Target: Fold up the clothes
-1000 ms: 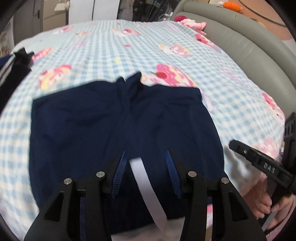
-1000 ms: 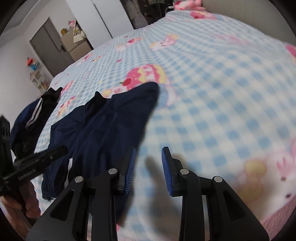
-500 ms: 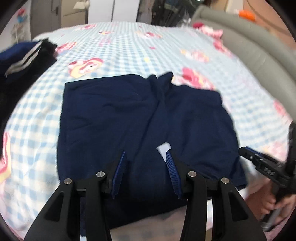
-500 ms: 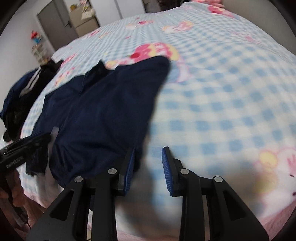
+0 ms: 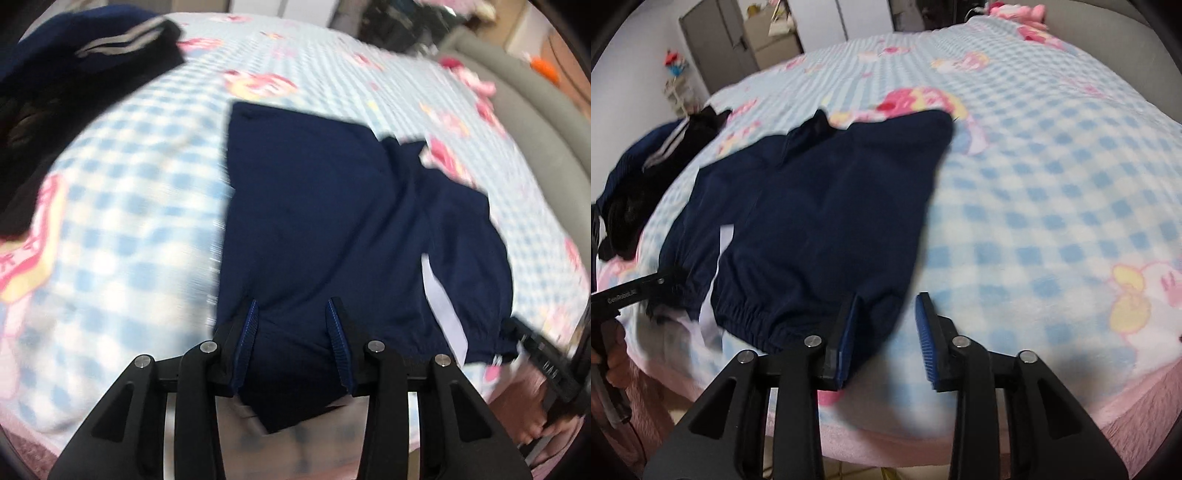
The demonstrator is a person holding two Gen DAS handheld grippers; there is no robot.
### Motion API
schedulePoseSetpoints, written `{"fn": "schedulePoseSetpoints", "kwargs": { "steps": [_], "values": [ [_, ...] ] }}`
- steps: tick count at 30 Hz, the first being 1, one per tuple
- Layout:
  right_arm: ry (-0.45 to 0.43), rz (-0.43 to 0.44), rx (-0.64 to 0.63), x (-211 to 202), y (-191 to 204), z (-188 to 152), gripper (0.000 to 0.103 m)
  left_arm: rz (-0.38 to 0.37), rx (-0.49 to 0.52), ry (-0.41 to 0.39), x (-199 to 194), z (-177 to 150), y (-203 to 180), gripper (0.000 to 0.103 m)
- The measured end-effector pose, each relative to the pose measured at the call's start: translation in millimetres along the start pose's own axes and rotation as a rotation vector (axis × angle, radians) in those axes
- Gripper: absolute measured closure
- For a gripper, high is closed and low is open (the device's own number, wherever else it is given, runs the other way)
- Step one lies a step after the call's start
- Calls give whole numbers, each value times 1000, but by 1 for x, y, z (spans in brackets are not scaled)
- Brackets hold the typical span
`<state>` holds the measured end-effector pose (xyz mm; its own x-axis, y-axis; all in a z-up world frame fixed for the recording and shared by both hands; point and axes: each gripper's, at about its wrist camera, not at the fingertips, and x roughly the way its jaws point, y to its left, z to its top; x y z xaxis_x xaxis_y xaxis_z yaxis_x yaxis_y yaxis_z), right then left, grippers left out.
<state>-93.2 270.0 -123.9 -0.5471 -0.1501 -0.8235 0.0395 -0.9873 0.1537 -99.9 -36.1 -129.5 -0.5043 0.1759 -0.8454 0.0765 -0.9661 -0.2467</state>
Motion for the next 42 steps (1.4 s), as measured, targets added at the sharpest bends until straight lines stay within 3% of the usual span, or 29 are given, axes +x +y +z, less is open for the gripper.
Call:
{"fn": "schedulePoseSetpoints", "kwargs": {
  "steps": [10, 14, 17, 21, 22, 25, 26, 29, 32, 35, 38, 42],
  "values": [
    [52, -24, 21, 14, -10, -3, 67, 75, 58, 10, -2, -28, 10, 63],
    [-17, -9, 62, -5, -16, -2, 67, 8, 41, -53, -19, -25, 6, 63],
    [-87, -15, 20, -18, -6, -3, 65, -29, 73, -73, -23, -24, -7, 63],
    [21, -78, -22, 4, 1, -10, 65, -82, 3, -29, -13, -27, -1, 63],
    [32, -73, -8, 5, -2, -11, 65, -77, -12, -20, -11, -28, 3, 63],
    [41, -45, 30, 2, -10, -10, 65, 59, 40, 35, -1, -31, 3, 68],
    [36, -38, 35, 0, -10, -9, 65, 54, 42, 41, -3, -31, 4, 68],
    [10, -17, 32, -8, -8, 0, 65, 27, 22, -5, -18, -16, 1, 67],
    [-44, 4, -29, -23, 2, 29, 63, 2, 83, -68, -25, 14, -12, 65],
    [-80, 21, -113, -30, 20, 64, 63, 31, 134, -98, -15, 52, -15, 63],
    [-77, 45, -190, -20, 41, 104, 63, 38, 90, -70, 14, 92, 5, 62],
    [-49, 87, -238, 14, 66, 142, 63, -21, -20, -16, 43, 127, 54, 62]
  ]
}}
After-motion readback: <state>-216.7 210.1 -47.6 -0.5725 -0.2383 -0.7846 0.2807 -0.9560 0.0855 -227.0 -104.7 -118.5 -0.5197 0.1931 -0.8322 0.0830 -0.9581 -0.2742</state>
